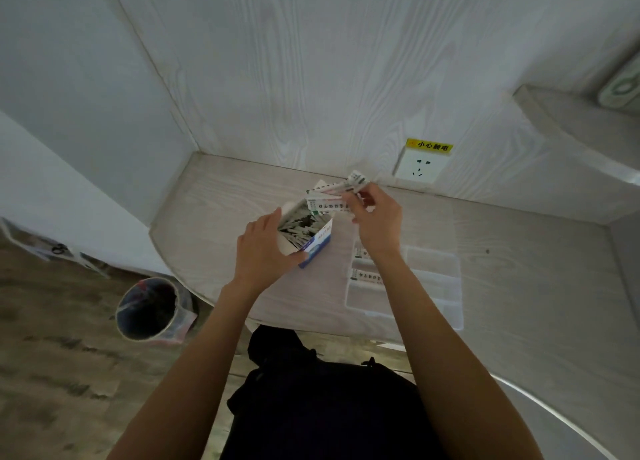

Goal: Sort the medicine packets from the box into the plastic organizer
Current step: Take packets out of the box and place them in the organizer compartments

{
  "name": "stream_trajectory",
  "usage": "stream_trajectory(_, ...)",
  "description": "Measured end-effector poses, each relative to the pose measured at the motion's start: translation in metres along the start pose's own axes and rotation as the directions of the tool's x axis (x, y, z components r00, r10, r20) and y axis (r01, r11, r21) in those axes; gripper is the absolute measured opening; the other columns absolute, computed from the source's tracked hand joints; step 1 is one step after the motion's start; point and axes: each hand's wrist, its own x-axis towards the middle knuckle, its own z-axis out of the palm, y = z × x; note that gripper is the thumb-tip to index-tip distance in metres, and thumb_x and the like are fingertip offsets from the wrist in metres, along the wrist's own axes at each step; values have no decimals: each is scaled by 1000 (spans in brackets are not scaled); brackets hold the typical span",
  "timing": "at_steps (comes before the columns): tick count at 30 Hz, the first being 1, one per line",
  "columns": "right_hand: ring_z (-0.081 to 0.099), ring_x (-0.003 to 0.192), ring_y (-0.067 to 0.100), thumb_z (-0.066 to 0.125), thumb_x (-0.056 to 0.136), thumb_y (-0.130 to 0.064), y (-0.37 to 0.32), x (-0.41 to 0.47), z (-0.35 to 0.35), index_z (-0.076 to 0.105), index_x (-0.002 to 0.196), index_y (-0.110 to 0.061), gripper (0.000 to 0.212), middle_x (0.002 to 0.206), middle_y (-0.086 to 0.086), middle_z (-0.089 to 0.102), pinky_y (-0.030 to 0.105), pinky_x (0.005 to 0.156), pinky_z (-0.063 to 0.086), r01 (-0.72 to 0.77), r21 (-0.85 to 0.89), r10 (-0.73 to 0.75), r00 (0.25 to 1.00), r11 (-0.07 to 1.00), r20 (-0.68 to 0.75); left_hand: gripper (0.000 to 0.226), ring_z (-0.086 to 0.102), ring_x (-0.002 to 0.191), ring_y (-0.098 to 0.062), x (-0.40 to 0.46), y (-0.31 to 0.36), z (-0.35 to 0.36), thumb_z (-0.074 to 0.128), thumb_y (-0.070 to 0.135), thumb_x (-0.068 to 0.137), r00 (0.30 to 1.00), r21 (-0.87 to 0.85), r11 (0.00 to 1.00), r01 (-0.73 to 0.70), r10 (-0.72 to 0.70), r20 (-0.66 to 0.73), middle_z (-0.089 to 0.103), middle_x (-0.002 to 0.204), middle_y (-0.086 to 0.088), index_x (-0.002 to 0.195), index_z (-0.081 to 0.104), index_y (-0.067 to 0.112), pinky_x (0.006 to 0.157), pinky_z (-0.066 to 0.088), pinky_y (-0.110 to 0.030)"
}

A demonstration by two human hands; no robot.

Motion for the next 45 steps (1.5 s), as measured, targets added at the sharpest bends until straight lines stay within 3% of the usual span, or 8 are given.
stream_trajectory(3,63,67,11,65,87,-17,7,-1,-20,65,90,-16,3,80,-1,67,17,53,53,-106,77,98,990,991,104,106,14,141,-22,-5,8,-23,68,63,67,991,-164,978,-125,114,-76,18,154,-4,148,17,16,112,14,-32)
stream_trajectory(5,62,65,10,66,87,-16,11,-4,-35,64,88,-17,2,82,0,69,14,53,50,-128,50,115,971,990,210,81,20,137,-12,-8,25,-45,63,49,81,971,-293,928,-230,196,-141,23,151,4,146,22,22,109,18,-24)
stream_trajectory(10,66,68,3,68,83,-14,14,-24,-61,69,88,-15,5,76,-10,69,13,65,52,-169,44,140,915,985,378,50,52,117,-6,-2,71,-52,53,40,89,861,-536,839,-92,337,380,53,126,9,136,39,29,95,45,-26)
stream_trajectory(13,65,66,-1,69,82,-13,15,-33,-66,70,89,-15,7,77,-8,69,13,65,51,-193,71,157,923,979,352,35,62,88,-2,-7,80,-33,52,37,92,753,-479,863,-158,420,508,61,103,13,125,43,33,76,51,-23)
stream_trajectory(24,45,45,3,62,89,-24,33,-51,-94,66,77,-7,22,53,-8,54,15,47,37,-302,107,284,946,947,154,21,65,65,-10,-20,86,23,50,4,93,706,-683,730,-3,485,516,65,93,-3,107,52,21,62,52,-26)
stream_trajectory(34,62,59,11,61,89,-9,53,-63,-105,65,95,-14,9,78,5,68,20,53,50,-286,48,268,935,957,235,24,65,65,-8,-26,80,40,52,7,93,748,-674,738,-43,470,467,66,93,2,100,55,30,58,50,-24)
stream_trajectory(41,67,57,9,65,87,-9,82,-69,-120,64,87,-14,4,83,6,69,20,58,55,-307,-25,306,952,951,-25,15,66,67,0,-27,65,24,51,13,95,939,-701,711,-65,281,198,64,94,13,109,55,17,63,49,-11)
stream_trajectory(45,67,57,10,66,86,-14,90,-79,-100,61,80,-26,15,79,1,69,28,58,56,-299,-105,300,954,948,-7,21,68,80,-6,-29,54,36,53,20,93,951,-652,757,-42,231,207,65,97,11,113,57,15,74,55,-28)
